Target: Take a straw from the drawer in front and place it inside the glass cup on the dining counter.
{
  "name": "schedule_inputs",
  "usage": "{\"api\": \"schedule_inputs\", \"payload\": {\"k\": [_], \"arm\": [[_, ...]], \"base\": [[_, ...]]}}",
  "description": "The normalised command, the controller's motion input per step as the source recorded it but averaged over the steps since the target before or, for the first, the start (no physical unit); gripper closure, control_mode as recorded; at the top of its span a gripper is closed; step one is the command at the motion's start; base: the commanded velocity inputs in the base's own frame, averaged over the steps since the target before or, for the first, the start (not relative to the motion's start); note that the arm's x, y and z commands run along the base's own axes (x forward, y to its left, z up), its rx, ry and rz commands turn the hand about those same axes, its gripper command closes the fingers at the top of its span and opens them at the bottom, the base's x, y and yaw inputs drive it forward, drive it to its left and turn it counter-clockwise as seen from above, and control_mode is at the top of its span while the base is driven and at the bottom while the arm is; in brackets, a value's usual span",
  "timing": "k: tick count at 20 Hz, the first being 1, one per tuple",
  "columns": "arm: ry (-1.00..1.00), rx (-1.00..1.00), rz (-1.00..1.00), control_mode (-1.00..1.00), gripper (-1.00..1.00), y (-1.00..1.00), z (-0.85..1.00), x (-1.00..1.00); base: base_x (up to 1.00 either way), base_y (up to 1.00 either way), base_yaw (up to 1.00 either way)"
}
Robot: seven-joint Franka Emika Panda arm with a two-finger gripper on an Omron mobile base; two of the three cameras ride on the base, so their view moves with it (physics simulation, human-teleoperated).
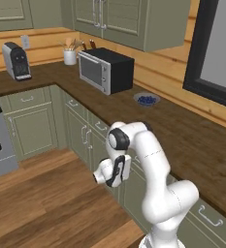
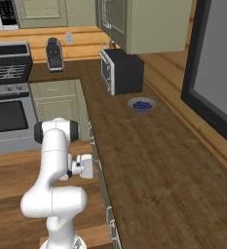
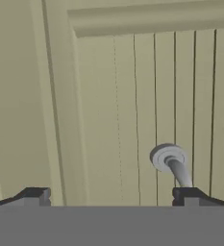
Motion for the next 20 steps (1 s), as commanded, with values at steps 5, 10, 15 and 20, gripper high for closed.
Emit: {"api": "schedule_inputs", "payload": {"k": [5, 10, 15, 20], "arm": [[0.00, 0.03, 0.03, -1.00, -1.00, -0.31, 0.03, -0.12], [-0.01, 0.02, 0.02, -1.00, -1.00, -0.07, 0.20, -0.38], [-0.01, 0.00, 0.01, -1.00, -1.00, 0.00, 0.24, -0.42], [0.00, 0.00, 0.01, -1.00, -1.00, 0.00, 0.31, -0.29]], "base": [[0.00, 0.00, 0.00], [0.00, 0.00, 0.00], [0.00, 0.00, 0.00], [0.00, 0.00, 0.00]]}}
